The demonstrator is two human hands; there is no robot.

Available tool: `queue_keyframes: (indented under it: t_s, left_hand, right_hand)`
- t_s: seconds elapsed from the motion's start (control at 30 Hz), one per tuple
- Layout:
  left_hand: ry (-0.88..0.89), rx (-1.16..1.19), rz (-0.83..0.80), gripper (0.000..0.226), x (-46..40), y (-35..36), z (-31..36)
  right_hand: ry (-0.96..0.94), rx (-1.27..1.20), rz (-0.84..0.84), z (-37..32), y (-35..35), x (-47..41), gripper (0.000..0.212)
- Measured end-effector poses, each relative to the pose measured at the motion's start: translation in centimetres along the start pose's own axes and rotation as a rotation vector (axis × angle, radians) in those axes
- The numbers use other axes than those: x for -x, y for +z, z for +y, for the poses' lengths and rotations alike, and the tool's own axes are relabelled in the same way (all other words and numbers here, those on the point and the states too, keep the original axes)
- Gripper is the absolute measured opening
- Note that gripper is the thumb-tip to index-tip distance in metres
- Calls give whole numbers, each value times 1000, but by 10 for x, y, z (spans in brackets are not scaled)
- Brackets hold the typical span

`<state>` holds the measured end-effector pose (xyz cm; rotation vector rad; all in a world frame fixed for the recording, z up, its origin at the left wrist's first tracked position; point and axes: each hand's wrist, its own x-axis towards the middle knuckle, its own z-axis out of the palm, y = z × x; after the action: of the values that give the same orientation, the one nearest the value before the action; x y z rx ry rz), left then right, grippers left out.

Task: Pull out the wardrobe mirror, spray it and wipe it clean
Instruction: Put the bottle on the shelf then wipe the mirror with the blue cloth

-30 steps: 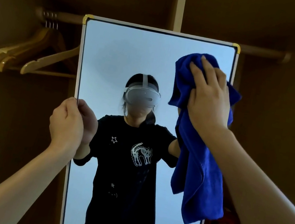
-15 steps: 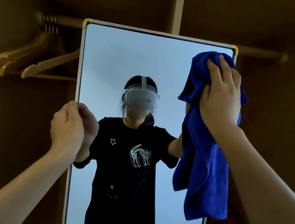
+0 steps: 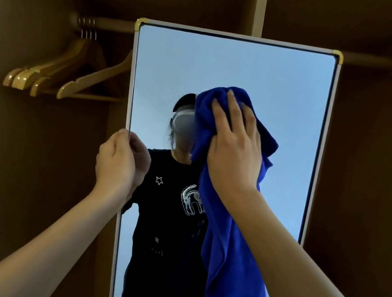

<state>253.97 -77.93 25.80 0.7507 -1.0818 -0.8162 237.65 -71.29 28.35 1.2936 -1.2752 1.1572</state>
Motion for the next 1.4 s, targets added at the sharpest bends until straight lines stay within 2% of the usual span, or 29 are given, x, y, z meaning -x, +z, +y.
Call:
queue_keyframes:
  t_s: [0.17,0.3,0.43,0.6,0.7,0.8,0.97,1.17,1.4]
  left_hand:
    - [-6,-16,-72,34,5,-8,5]
    - [28,0,-148,38,7,-12,7]
    - [-11,48,-155,33,8,-14,11]
    - [-55,82,-199,36,10,-15,13]
    - [-55,34,-219,43,8,-16,12]
    - [-100,96,-249,45,6,-17,12]
    - [-29,49,-289,47,5,-22,12]
    - [-41,-4,-289,55,2,-27,5]
    - [-136,37,-273,65,-2,-33,-13]
  right_hand:
    - [-88,2,-74,-40,16,5,56]
    - [-153,4,-152,-44,20,32,59]
    - [-120,37,-108,-33,16,40,58]
    - [-44,54,-36,-40,20,11,59]
    - [-48,70,-60,-57,24,-4,64]
    - [-104,58,-92,-75,32,-3,59]
    - [-171,9,-157,-86,40,32,58]
    - [-208,26,-166,-78,41,66,52]
    - [-89,51,-126,-62,34,66,48]
